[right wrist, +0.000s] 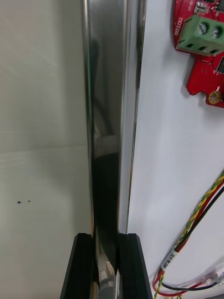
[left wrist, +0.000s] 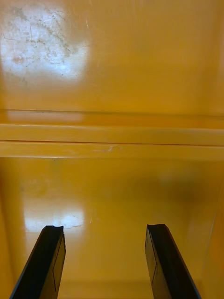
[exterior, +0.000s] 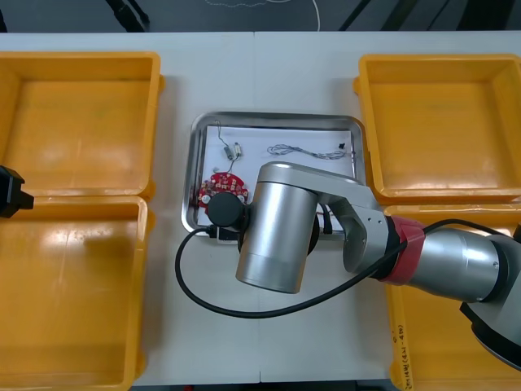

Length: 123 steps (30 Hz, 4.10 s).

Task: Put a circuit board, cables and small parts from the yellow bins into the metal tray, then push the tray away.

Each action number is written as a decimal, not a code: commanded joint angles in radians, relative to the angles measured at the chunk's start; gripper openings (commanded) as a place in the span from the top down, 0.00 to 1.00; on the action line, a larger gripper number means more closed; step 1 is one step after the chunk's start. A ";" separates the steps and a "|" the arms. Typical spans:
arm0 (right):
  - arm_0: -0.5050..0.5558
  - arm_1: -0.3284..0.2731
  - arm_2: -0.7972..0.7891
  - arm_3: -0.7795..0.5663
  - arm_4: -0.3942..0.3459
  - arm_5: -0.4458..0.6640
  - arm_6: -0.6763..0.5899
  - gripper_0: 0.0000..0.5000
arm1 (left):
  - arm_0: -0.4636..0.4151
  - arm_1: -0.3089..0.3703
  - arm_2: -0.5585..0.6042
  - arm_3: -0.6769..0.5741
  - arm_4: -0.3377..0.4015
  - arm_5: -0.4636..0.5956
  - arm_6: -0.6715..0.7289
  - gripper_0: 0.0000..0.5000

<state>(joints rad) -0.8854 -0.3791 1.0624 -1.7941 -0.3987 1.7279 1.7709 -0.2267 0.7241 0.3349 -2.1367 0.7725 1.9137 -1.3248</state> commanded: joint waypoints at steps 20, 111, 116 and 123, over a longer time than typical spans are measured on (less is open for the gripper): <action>-0.129 0.086 -0.075 0.205 -0.018 -0.168 0.073 1.00 | 0.017 0.046 0.030 -0.034 0.007 0.006 -0.105 0.00; -0.205 -0.044 -0.289 0.053 -0.210 -0.039 0.177 0.00 | 0.017 0.046 0.030 -0.034 0.007 0.006 -0.105 0.00; -0.149 -0.095 -0.343 -0.047 -0.210 0.032 0.090 0.00 | 0.017 0.046 0.030 -0.034 0.007 0.006 -0.105 0.00; -0.052 -0.159 -0.466 -0.177 -0.227 0.153 -0.024 0.00 | 0.017 0.046 0.030 -0.034 0.007 0.006 -0.105 0.00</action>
<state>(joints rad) -0.9780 -0.4879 0.6850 -1.9062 -0.6043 1.8443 1.8124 -0.2262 0.7245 0.3350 -2.1374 0.7727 1.9137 -1.3250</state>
